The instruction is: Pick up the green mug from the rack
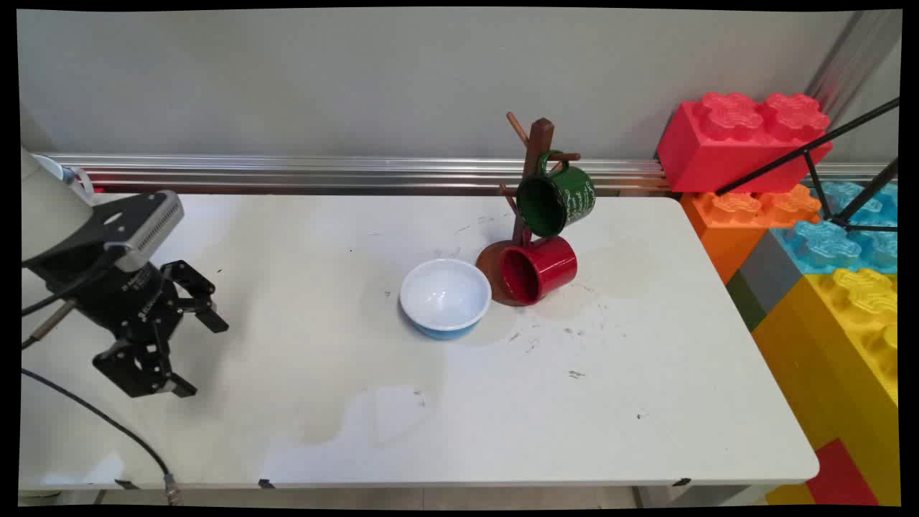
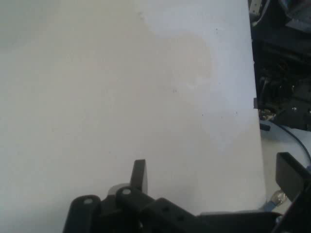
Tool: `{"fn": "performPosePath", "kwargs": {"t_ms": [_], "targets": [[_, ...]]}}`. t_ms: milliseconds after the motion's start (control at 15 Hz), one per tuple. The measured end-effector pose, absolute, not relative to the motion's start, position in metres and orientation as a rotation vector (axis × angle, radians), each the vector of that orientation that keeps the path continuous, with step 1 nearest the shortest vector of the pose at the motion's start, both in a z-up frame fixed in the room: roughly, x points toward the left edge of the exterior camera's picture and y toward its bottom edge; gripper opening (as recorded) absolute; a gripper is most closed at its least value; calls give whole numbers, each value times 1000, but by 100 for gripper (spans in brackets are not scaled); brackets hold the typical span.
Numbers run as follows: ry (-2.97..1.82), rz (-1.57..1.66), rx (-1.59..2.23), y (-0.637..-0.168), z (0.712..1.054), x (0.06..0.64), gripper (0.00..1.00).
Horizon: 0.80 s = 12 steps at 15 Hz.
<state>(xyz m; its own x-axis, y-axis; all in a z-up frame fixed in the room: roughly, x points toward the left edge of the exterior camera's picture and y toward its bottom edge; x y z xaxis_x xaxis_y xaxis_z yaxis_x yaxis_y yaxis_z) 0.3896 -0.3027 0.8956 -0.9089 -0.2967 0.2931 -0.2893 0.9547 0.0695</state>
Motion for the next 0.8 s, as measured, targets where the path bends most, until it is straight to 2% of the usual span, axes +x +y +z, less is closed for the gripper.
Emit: {"fn": "performPosePath", "kwargs": {"t_ms": [400,800], "targets": [[-2746,-1,461,-310,891,366,100],[-2609,104,519,-338,899,316,100]]}}
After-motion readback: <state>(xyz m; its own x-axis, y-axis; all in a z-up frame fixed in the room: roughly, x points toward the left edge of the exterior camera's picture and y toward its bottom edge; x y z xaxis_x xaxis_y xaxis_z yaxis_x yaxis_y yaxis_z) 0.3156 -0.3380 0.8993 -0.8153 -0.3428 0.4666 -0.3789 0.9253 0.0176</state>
